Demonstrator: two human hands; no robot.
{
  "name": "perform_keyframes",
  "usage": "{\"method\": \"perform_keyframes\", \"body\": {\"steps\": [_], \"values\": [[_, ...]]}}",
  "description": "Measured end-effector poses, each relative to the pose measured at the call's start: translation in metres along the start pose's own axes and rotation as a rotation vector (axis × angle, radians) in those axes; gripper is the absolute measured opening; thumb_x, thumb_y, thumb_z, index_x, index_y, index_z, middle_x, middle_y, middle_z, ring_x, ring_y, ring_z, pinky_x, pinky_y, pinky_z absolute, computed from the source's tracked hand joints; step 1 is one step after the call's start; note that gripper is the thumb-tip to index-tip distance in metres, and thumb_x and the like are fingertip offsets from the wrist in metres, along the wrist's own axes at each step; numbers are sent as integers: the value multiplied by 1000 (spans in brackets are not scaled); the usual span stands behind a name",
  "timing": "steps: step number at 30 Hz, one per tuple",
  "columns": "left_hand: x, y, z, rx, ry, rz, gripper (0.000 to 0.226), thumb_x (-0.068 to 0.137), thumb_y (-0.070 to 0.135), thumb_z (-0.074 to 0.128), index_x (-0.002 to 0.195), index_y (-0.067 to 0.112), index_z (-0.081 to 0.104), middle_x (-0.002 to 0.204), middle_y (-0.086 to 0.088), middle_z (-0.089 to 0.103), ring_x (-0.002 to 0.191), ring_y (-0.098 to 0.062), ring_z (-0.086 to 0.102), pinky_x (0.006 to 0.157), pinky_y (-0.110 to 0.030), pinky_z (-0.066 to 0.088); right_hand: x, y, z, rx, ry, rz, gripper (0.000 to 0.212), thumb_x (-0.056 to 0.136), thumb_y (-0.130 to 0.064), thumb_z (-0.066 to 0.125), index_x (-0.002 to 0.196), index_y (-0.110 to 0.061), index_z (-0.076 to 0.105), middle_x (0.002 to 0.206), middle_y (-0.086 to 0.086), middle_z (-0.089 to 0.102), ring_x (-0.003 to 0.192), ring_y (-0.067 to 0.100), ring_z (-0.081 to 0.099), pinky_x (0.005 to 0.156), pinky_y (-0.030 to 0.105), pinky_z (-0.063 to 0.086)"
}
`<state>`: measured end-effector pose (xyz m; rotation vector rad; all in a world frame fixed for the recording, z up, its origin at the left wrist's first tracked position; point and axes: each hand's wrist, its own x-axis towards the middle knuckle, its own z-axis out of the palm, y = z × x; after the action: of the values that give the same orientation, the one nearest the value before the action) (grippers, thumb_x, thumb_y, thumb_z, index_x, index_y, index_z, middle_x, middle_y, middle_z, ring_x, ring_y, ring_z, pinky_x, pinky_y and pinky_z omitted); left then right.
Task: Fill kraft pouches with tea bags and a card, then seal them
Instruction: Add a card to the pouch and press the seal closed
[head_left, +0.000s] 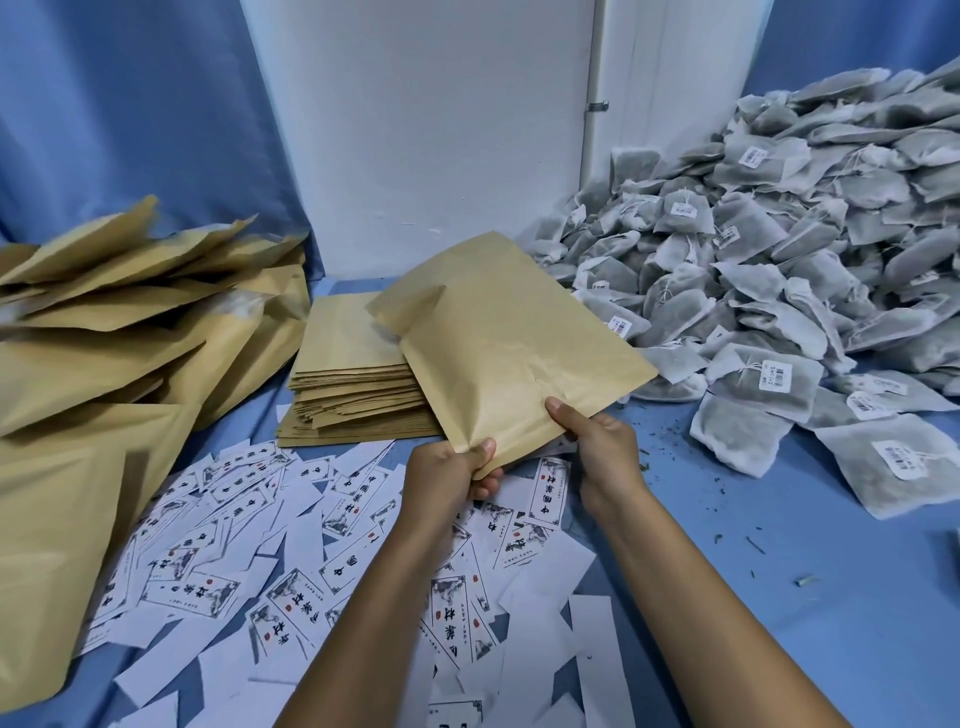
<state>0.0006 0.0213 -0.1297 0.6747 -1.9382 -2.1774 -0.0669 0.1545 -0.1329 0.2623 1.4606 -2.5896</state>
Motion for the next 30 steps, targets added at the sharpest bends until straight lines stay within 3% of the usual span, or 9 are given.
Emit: {"method": "perform_keyframes", "body": {"steps": [6,14,19,25,28,30], "values": [[-1,1,2,11,-29,-3,18,89,10,64,75,0,63,55,-6,65,42,-8,55,44,-15,45,4,-2,-2,25,28,4,9,77,-4,74,80,-3,65,69,6,72,60,17,69,51,22,53],[-2,3,4,23,-27,-23,19,89,8,63,72,0,61,51,-4,63,39,-7,53,42,-15,43,10,-8,-6,20,76,-33,12,77,-4,74,72,-8,64,61,-2,70,52,9,65,46,14,47],[-1,3,0,45,-20,-16,15,89,9,64,78,-1,62,52,-3,64,40,-7,54,42,-14,44,15,-13,-13,-12,124,-55,18,75,-8,77,69,-11,61,77,5,68,69,17,63,62,23,48],[1,2,-2,60,-38,-22,15,88,10,65,79,0,62,54,-4,65,42,-8,55,42,-15,44,17,-14,-14,41,143,-81,7,81,-10,72,83,-12,66,76,-2,70,68,12,66,58,21,52],[4,2,-7,97,-28,-15,16,88,11,66,75,3,62,54,-3,65,42,-7,55,43,-16,45,20,-18,-20,33,192,-97,8,80,-10,73,85,-10,66,78,-2,70,69,11,65,66,26,55],[6,1,-9,110,-19,-19,15,88,11,66,76,3,62,54,-3,65,41,-7,55,43,-16,45,21,-18,-22,38,204,-97,10,79,-8,74,78,-9,65,69,-5,69,57,4,65,53,15,50]]}}
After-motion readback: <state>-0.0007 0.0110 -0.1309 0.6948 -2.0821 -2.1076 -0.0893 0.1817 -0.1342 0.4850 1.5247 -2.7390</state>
